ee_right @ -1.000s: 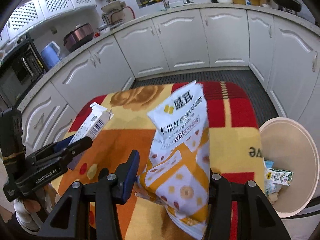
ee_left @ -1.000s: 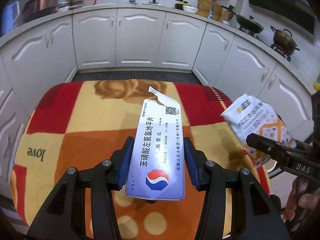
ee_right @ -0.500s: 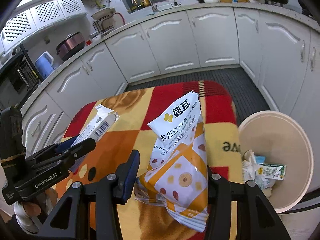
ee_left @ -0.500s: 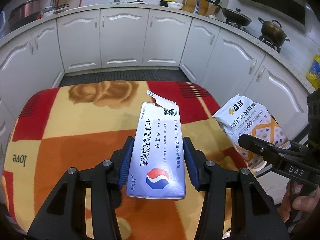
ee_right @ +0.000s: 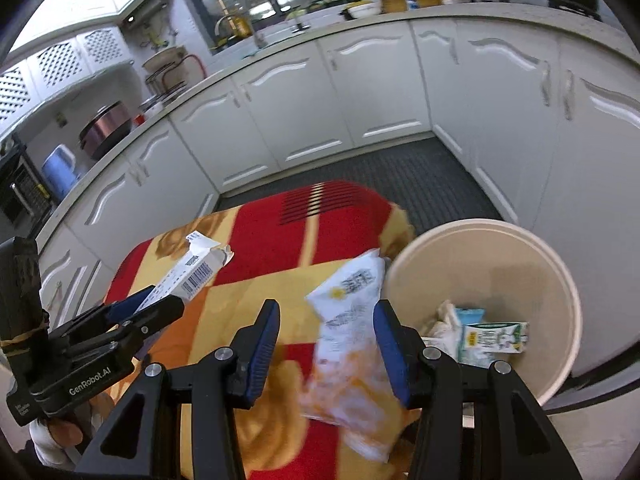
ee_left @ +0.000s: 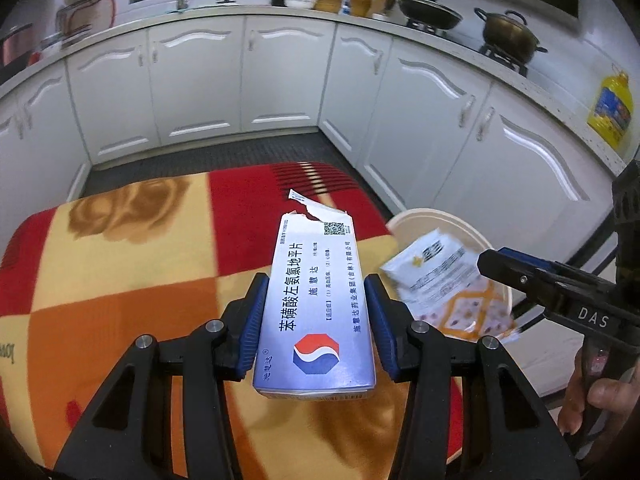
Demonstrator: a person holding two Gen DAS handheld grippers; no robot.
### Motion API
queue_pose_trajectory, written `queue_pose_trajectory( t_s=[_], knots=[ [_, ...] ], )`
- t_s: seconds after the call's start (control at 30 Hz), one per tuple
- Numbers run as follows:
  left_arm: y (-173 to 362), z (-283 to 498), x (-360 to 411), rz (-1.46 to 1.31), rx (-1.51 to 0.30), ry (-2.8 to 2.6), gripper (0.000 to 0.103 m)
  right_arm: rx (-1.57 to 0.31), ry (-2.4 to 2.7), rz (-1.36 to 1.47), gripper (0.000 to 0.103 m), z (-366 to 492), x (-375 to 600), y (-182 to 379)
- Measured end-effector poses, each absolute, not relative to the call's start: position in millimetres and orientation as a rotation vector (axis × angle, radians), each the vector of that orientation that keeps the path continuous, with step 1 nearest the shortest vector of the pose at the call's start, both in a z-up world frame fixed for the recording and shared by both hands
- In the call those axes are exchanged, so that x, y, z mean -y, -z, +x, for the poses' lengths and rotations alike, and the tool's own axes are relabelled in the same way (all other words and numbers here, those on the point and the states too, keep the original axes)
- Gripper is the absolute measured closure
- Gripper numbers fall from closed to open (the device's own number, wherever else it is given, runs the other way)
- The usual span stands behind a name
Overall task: Collect trash
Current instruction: 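Carry the medicine box and paper bag over the beige bin with both tools, then open both tools to drop the box and bag into the bin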
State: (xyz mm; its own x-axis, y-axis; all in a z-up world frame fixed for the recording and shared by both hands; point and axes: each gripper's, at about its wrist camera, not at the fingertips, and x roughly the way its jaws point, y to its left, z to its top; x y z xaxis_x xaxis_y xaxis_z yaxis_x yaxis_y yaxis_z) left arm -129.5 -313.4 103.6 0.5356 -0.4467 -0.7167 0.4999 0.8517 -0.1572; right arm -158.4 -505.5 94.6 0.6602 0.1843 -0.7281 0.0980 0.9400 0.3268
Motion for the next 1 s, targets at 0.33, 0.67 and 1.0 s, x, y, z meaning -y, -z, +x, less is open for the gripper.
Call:
queue_pose_trajectory(
  t_s=[0.33, 0.67, 1.0],
  knots=[
    [-89, -127, 350, 0.102, -0.878, 0.602, 0.057, -0.878, -0.011, 0.437, 0.056, -168, 543, -72],
    [-82, -127, 389, 0.117, -0.904, 0.664, 0.057, -0.885, 0.061, 0.471, 0.048, -178, 566, -68],
    [-61, -118, 438, 0.128, -0.971, 0.731, 0.057, -0.873, 0.142, 0.449, 0.034, -195, 595, -70]
  ],
)
